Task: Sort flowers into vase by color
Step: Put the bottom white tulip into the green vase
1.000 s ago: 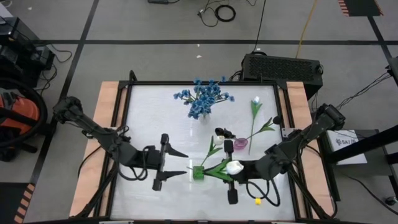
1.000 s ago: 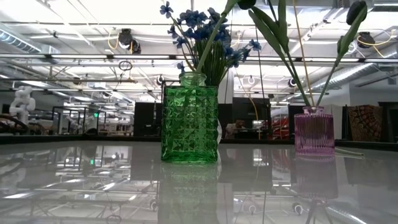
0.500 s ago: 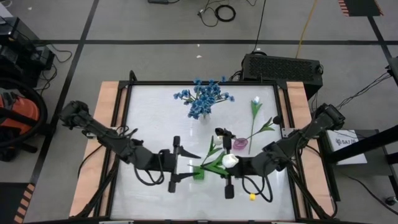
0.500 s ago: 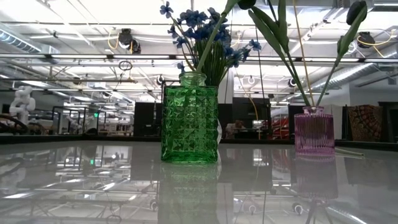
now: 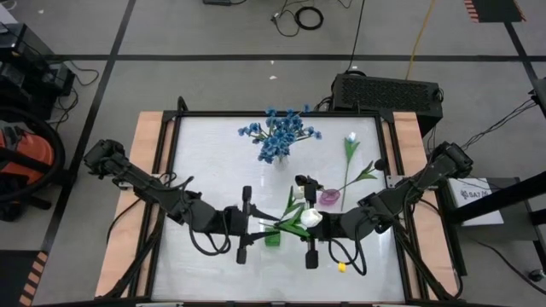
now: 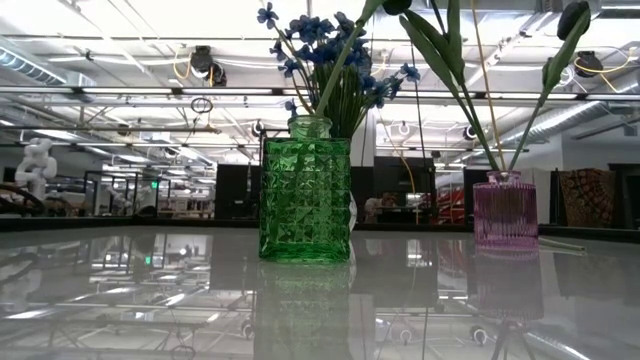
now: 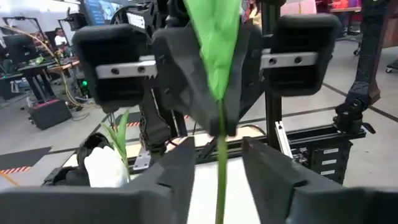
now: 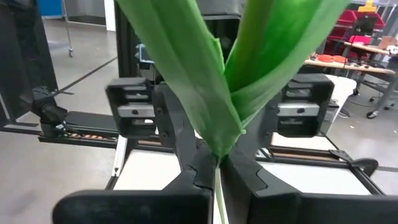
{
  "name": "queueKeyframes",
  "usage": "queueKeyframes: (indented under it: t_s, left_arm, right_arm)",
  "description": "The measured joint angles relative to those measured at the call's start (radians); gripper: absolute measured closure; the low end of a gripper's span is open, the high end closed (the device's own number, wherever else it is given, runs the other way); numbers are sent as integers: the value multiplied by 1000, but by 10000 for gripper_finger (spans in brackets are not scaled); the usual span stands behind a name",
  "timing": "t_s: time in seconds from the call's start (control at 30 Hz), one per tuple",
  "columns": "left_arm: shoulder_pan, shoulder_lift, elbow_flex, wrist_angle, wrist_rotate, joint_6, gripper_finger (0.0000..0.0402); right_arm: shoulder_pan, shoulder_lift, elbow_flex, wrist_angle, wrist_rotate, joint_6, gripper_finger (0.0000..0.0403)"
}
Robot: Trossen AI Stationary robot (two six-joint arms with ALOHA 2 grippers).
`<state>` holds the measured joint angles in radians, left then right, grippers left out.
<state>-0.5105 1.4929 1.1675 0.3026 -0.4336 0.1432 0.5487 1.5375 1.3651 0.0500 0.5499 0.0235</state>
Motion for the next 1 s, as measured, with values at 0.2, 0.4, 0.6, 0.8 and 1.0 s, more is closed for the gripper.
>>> queueKeyframes:
  t_s: [0.2, 0.4, 0.6, 0.8, 1.0]
  left_arm:
    - [1, 0, 0, 2, 6, 30, 358]
    - [1, 0, 0, -1, 6, 48, 385]
    - [-11, -16, -1, -16, 10, 49, 390]
    - [-70, -87, 0, -43, 15, 51, 395]
    - [-123, -125, 0, -61, 13, 66, 394]
  right_arm:
    - [-10, 0, 0, -20, -2, 17, 396]
    - [-10, 0, 0, -22, 2, 13, 362]
    - [-5, -6, 0, -42, 6, -30, 292]
    - [25, -40, 0, -140, 80, -37, 246]
    - [84, -95, -1, -202, 138, -28, 234]
